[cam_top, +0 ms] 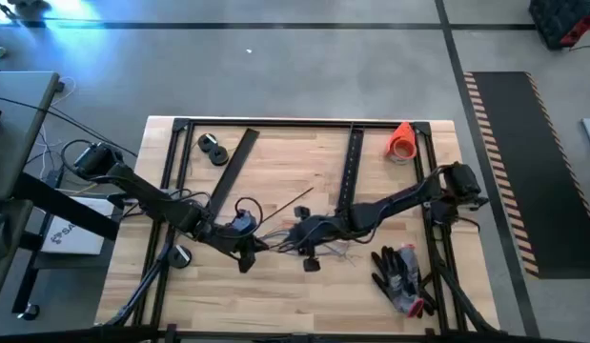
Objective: Ziptie cables
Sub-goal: Wrap the left black zip tie on the cables
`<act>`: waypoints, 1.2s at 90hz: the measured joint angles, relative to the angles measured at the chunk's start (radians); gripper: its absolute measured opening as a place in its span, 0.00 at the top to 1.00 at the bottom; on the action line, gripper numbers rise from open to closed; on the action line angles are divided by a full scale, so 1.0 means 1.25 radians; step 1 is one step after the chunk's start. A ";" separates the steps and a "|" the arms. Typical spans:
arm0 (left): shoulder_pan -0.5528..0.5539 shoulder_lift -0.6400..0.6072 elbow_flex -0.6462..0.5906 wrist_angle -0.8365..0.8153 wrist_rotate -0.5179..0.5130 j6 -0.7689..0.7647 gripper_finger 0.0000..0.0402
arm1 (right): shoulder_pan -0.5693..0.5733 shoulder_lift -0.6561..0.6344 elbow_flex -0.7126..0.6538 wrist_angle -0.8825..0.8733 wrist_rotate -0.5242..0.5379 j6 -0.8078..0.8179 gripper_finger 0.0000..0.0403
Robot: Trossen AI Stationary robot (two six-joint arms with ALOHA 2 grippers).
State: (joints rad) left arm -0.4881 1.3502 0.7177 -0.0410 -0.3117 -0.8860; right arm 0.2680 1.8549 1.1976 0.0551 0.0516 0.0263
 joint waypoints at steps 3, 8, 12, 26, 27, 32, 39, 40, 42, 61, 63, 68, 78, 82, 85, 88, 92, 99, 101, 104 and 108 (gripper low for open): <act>0.000 0.000 0.000 0.000 0.003 0.000 1.00 | 0.000 0.000 0.000 0.010 0.012 0.000 0.65; 0.000 0.000 0.000 0.000 0.006 -0.002 1.00 | 0.000 0.005 0.000 0.019 0.036 0.000 0.59; 0.000 0.000 0.000 0.000 0.009 -0.003 1.00 | -0.004 0.010 0.000 0.016 0.040 -0.002 0.55; -0.003 0.000 0.000 0.000 0.014 -0.008 1.00 | -0.017 0.048 0.000 0.063 -0.031 -0.001 0.50; -0.003 0.000 0.000 0.001 0.014 -0.008 1.00 | -0.017 0.051 0.000 0.068 -0.034 -0.001 0.50; -0.003 0.000 0.000 -0.002 0.015 -0.008 1.00 | -0.017 0.068 0.000 0.082 -0.039 -0.001 0.51; -0.005 0.000 0.000 0.000 0.018 -0.008 1.00 | -0.015 0.086 0.000 0.112 -0.043 -0.001 0.56; -0.005 0.000 0.000 -0.001 0.018 -0.008 1.00 | -0.015 0.087 0.000 0.115 -0.043 -0.001 0.57; -0.005 0.000 0.000 -0.002 0.018 -0.008 1.00 | -0.015 0.090 0.000 0.121 -0.042 0.000 0.59; -0.005 0.000 0.000 -0.018 0.010 -0.008 1.00 | 0.001 0.097 0.000 0.143 -0.041 -0.003 0.83; -0.005 0.000 0.000 -0.019 0.009 -0.008 1.00 | 0.003 0.097 0.000 0.143 -0.041 -0.005 0.85; -0.005 0.000 0.000 -0.020 0.008 -0.002 1.00 | 0.008 0.097 0.000 0.141 -0.041 -0.007 0.91; -0.005 0.000 0.000 -0.022 -0.027 0.023 0.99 | 0.019 0.097 0.000 0.143 -0.014 -0.004 0.99; -0.005 0.000 0.000 -0.023 -0.049 0.037 0.98 | 0.025 0.097 0.000 0.143 0.004 0.018 0.99; -0.005 -0.001 0.000 -0.025 -0.060 0.043 0.97 | 0.030 0.097 0.000 0.144 0.012 0.037 0.99; -0.005 -0.004 0.000 -0.028 -0.067 0.050 0.96 | 0.036 0.097 0.000 0.146 0.018 0.048 1.00; -0.002 -0.010 0.000 -0.032 -0.069 0.061 0.94 | 0.051 0.097 0.000 0.152 0.035 0.058 1.00; -0.001 -0.031 0.000 -0.047 -0.069 0.062 0.90 | 0.083 0.097 0.000 0.158 0.101 0.064 1.00; -0.001 -0.039 0.000 -0.054 -0.069 0.063 0.89 | 0.092 0.097 0.000 0.159 0.121 0.064 1.00; -0.002 -0.050 0.000 -0.062 -0.069 0.063 0.87 | 0.105 0.097 0.000 0.160 0.150 0.065 1.00; -0.007 -0.066 0.000 -0.071 -0.069 0.063 0.86 | 0.121 0.095 0.000 0.161 0.184 0.071 1.00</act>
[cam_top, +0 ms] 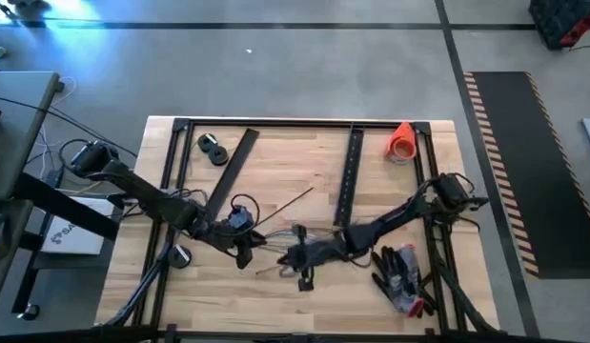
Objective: Ziptie cables
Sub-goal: Wrap the left black zip tie on the cables
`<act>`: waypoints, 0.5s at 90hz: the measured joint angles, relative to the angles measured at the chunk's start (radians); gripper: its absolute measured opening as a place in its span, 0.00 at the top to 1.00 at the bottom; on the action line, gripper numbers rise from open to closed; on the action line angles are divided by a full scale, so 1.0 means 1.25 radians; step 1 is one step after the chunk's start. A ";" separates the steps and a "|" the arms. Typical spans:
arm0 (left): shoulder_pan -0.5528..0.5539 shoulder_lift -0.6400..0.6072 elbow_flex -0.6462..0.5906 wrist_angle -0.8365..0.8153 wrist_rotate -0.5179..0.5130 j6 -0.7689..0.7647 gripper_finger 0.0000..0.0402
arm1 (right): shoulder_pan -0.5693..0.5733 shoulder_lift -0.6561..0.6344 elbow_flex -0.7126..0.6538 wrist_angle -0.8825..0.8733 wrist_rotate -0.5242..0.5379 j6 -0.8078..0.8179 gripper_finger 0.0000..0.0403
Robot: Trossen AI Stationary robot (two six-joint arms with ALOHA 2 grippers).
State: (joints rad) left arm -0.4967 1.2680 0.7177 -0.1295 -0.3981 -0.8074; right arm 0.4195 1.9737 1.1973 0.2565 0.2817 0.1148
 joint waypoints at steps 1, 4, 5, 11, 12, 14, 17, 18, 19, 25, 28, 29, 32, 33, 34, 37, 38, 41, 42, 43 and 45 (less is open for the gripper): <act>-0.001 -0.004 0.000 -0.002 0.000 0.000 0.86 | 0.004 0.000 0.000 0.000 0.007 0.002 1.00; -0.007 -0.014 0.000 -0.008 -0.002 0.000 0.85 | 0.013 0.000 0.000 0.001 0.026 0.011 1.00; -0.009 -0.017 0.000 -0.009 -0.003 0.001 0.84 | 0.016 0.000 0.000 0.001 0.032 0.014 1.00; -0.023 -0.032 0.000 -0.011 -0.004 0.018 0.84 | 0.034 0.000 0.000 -0.001 0.061 0.029 1.00; -0.026 -0.034 0.000 -0.011 -0.004 0.023 0.83 | 0.036 -0.001 0.000 -0.002 0.065 0.032 1.00; -0.030 -0.036 0.000 -0.011 -0.004 0.029 0.83 | 0.041 -0.001 0.000 -0.004 0.072 0.037 1.00; -0.039 -0.038 0.000 -0.011 -0.004 0.039 0.83 | 0.047 -0.001 -0.001 -0.007 0.079 0.045 1.00; -0.042 -0.038 0.000 -0.011 -0.004 0.041 0.83 | 0.049 -0.001 -0.001 -0.009 0.082 0.048 1.00; -0.045 -0.038 0.000 -0.011 -0.004 0.043 0.83 | 0.051 -0.001 -0.001 -0.010 0.083 0.050 1.00; -0.065 -0.033 0.000 -0.015 -0.004 0.046 0.84 | 0.059 -0.001 -0.001 -0.018 0.082 0.054 1.00; -0.073 -0.029 0.000 -0.017 -0.001 0.040 0.84 | 0.061 -0.001 -0.001 -0.024 0.066 0.054 1.00; -0.076 -0.027 0.000 -0.019 0.002 0.038 0.84 | 0.061 -0.001 -0.001 -0.024 0.058 0.054 1.00; -0.086 -0.021 0.000 -0.027 0.016 0.030 0.84 | 0.058 -0.001 -0.001 -0.025 0.030 0.055 1.00; -0.088 -0.018 0.000 -0.029 0.022 0.028 0.84 | 0.057 -0.001 -0.001 -0.025 0.018 0.055 1.00; -0.091 -0.016 0.000 -0.032 0.028 0.024 0.84 | 0.054 -0.001 -0.001 -0.025 0.006 0.054 1.00; -0.100 -0.009 0.000 -0.039 0.045 0.014 0.84 | 0.045 -0.001 -0.001 -0.022 -0.035 0.054 1.00; -0.103 -0.007 0.000 -0.041 0.050 0.009 0.84 | 0.040 -0.001 -0.001 -0.021 -0.050 0.054 1.00; -0.114 -0.002 0.000 -0.049 0.062 -0.010 0.84 | 0.026 -0.001 0.002 -0.021 -0.092 0.055 1.00; -0.118 -0.001 0.000 -0.053 0.063 -0.019 0.84 | 0.021 -0.001 0.005 -0.023 -0.105 0.055 1.00; -0.121 0.000 0.000 -0.056 0.065 -0.027 0.84 | 0.015 0.000 0.009 -0.025 -0.115 0.055 1.00; -0.128 0.000 0.000 -0.062 0.067 -0.045 0.84 | 0.005 0.003 0.019 -0.028 -0.136 0.055 1.00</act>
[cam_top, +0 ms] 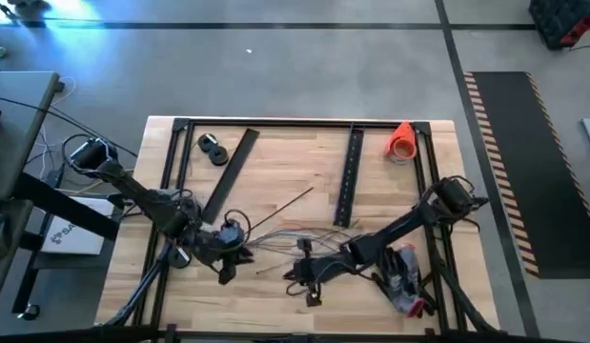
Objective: Ziptie cables
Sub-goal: Wrap the left black zip tie on the cables
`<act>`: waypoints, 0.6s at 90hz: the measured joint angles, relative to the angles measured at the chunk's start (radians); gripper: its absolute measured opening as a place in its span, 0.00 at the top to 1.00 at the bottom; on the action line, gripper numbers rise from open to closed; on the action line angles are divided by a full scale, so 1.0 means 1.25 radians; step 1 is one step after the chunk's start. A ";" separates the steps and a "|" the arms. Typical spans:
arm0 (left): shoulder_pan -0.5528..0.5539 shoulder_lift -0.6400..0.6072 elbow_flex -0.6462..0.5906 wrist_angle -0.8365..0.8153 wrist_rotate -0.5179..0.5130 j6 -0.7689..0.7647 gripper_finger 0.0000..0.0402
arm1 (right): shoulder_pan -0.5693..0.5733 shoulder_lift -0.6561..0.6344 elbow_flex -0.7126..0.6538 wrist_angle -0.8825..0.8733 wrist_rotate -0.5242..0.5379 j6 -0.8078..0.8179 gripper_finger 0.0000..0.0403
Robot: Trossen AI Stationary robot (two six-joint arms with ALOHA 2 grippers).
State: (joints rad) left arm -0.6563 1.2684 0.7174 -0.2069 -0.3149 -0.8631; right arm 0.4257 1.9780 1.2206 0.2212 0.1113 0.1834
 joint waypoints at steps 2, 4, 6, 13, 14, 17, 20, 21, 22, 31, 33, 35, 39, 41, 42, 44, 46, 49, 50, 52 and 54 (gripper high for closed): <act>-0.005 0.000 0.000 -0.002 -0.001 -0.016 0.84 | -0.010 0.004 0.013 -0.006 -0.020 -0.002 0.99; -0.012 -0.001 0.000 0.001 -0.004 -0.032 0.84 | -0.019 0.009 0.030 -0.016 -0.037 -0.007 0.98; -0.016 -0.004 0.000 0.006 -0.009 -0.045 0.84 | -0.027 0.016 0.049 -0.031 -0.053 -0.014 0.97; -0.028 -0.027 0.003 0.032 -0.033 -0.059 0.84 | -0.052 0.062 0.142 -0.102 -0.100 -0.045 0.92; -0.028 -0.031 0.005 0.035 -0.037 -0.058 0.84 | -0.055 0.071 0.158 -0.115 -0.107 -0.050 0.91; -0.030 -0.042 0.014 0.041 -0.051 -0.051 0.84 | -0.061 0.099 0.207 -0.159 -0.125 -0.070 0.87; -0.032 -0.053 0.022 0.044 -0.066 -0.036 0.84 | -0.066 0.130 0.261 -0.208 -0.135 -0.089 0.84; -0.032 -0.057 0.023 0.044 -0.071 -0.032 0.84 | -0.067 0.141 0.279 -0.226 -0.137 -0.096 0.82; -0.033 -0.060 0.025 0.043 -0.076 -0.027 0.84 | -0.068 0.153 0.297 -0.243 -0.138 -0.102 0.81; -0.043 -0.089 0.031 0.039 -0.118 0.016 0.84 | -0.079 0.245 0.457 -0.400 -0.136 -0.144 0.70; -0.044 -0.096 0.031 0.038 -0.126 0.023 0.84 | -0.080 0.266 0.492 -0.435 -0.136 -0.148 0.68; -0.045 -0.102 0.031 0.038 -0.133 0.028 0.84 | -0.082 0.285 0.525 -0.465 -0.136 -0.151 0.66; -0.049 -0.110 0.032 0.037 -0.141 0.038 0.84 | -0.084 0.323 0.585 -0.517 -0.135 -0.159 0.63; -0.050 -0.113 0.032 0.035 -0.143 0.042 0.84 | -0.084 0.341 0.611 -0.540 -0.135 -0.164 0.62; -0.051 -0.113 0.032 0.034 -0.144 0.043 0.84 | -0.084 0.350 0.625 -0.553 -0.134 -0.166 0.61; -0.052 -0.114 0.032 0.033 -0.145 0.043 0.84 | -0.084 0.367 0.649 -0.574 -0.134 -0.170 0.60; -0.053 -0.114 0.032 0.032 -0.147 0.044 0.84 | -0.085 0.382 0.673 -0.591 -0.130 -0.175 0.59; -0.053 -0.114 0.032 0.027 -0.151 0.044 0.84 | -0.085 0.402 0.704 -0.612 -0.117 -0.182 0.59; -0.054 -0.114 0.032 0.026 -0.151 0.044 0.84 | -0.085 0.408 0.714 -0.619 -0.112 -0.184 0.58; -0.053 -0.114 0.032 0.023 -0.153 0.044 0.84 | -0.085 0.419 0.733 -0.634 -0.101 -0.189 0.58; -0.053 -0.114 0.032 0.018 -0.153 0.044 0.84 | -0.085 0.429 0.751 -0.651 -0.088 -0.193 0.58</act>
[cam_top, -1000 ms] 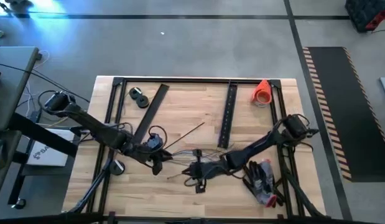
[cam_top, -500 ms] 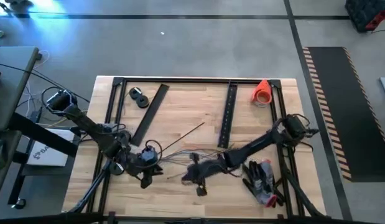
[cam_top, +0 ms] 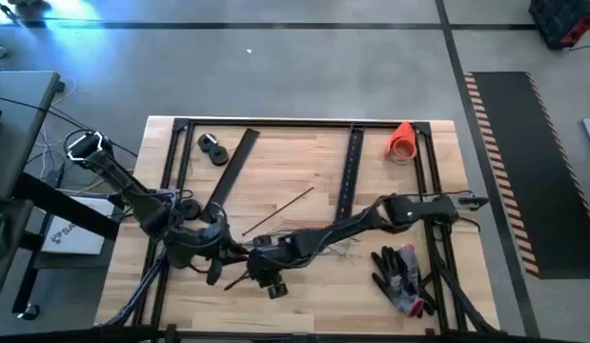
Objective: Ziptie cables
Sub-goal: Wrap the left black zip tie on the cables
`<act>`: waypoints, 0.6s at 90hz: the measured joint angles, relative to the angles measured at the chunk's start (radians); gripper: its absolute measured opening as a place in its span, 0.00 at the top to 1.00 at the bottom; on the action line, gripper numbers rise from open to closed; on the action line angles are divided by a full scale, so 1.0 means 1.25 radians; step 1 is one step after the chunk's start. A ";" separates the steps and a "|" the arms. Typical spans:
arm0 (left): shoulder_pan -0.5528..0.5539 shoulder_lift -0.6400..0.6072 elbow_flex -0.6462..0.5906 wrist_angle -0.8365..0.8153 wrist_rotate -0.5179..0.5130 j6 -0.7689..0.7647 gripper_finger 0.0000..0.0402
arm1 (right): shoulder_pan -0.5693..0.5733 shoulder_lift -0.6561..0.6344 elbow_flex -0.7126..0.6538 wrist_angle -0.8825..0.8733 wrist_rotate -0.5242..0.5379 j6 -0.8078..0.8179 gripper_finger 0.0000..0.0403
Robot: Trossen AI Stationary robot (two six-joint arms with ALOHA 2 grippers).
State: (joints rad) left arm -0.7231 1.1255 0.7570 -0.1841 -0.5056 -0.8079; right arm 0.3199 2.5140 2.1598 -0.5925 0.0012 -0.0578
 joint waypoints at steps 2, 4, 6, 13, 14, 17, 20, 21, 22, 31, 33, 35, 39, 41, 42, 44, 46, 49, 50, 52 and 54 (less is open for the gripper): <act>0.000 0.001 0.000 -0.003 0.000 0.000 0.84 | 0.000 0.009 0.016 -0.012 0.013 -0.002 0.59; 0.000 0.003 0.000 -0.005 -0.001 0.000 0.84 | 0.000 0.018 0.030 -0.021 0.024 -0.003 0.59; -0.001 0.005 0.000 -0.007 -0.001 0.000 0.84 | 0.000 0.025 0.042 -0.028 0.029 -0.003 0.60; 0.000 0.014 0.000 -0.018 0.000 0.000 0.84 | 0.000 0.044 0.062 -0.041 0.022 -0.003 0.62; 0.000 0.016 0.000 -0.019 0.000 0.000 0.84 | 0.000 0.046 0.063 -0.041 0.018 -0.003 0.62; 0.000 0.021 0.000 -0.019 -0.001 0.000 0.84 | 0.000 0.049 0.063 -0.037 0.006 -0.003 0.64; -0.001 0.026 0.000 -0.018 0.002 0.000 0.84 | 0.000 0.052 0.063 -0.035 -0.003 -0.003 0.65; -0.001 0.028 0.000 -0.018 0.002 0.000 0.84 | 0.000 0.052 0.063 -0.036 -0.005 -0.003 0.65; 0.000 0.030 0.000 -0.017 0.002 0.000 0.84 | 0.001 0.052 0.063 -0.037 -0.005 -0.003 0.65; -0.001 0.047 0.000 -0.009 -0.001 -0.001 0.84 | 0.003 0.052 0.051 -0.025 -0.002 -0.002 0.67; -0.002 0.051 0.000 -0.009 -0.001 -0.001 0.84 | 0.003 0.052 0.049 -0.022 0.002 -0.003 0.67; -0.003 0.056 0.000 -0.009 -0.002 -0.001 0.84 | 0.003 0.052 0.044 -0.017 0.004 -0.003 0.67; -0.004 0.064 0.000 -0.005 -0.004 -0.002 0.84 | 0.004 0.052 0.031 -0.001 0.005 -0.002 0.67; -0.004 0.068 0.000 -0.003 -0.004 -0.002 0.84 | 0.005 0.052 0.023 0.012 0.005 -0.002 0.67; -0.004 0.070 0.000 -0.001 -0.004 -0.002 0.84 | 0.005 0.052 0.019 0.018 0.005 -0.002 0.67; -0.004 0.073 0.000 0.001 -0.004 -0.002 0.84 | 0.005 0.052 0.012 0.029 0.005 0.000 0.67; -0.004 0.076 0.000 0.002 -0.004 -0.002 0.84 | 0.004 0.052 0.005 0.036 0.005 0.003 0.67; -0.004 0.082 0.000 0.003 -0.005 -0.008 0.84 | 0.003 0.052 -0.003 0.043 0.003 0.007 0.67; -0.004 0.083 0.000 0.003 -0.005 -0.011 0.84 | 0.002 0.052 -0.006 0.046 0.003 0.010 0.67; -0.004 0.085 0.000 0.005 -0.006 -0.017 0.84 | 0.001 0.051 -0.013 0.053 0.002 0.012 0.67; -0.004 0.087 0.000 0.004 -0.007 -0.021 0.84 | 0.000 0.050 -0.022 0.064 0.001 0.015 0.68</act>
State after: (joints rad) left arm -0.7280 1.2347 0.7567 -0.1787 -0.5144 -0.8346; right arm 0.3198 2.5767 2.1325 -0.5127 0.0028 -0.0386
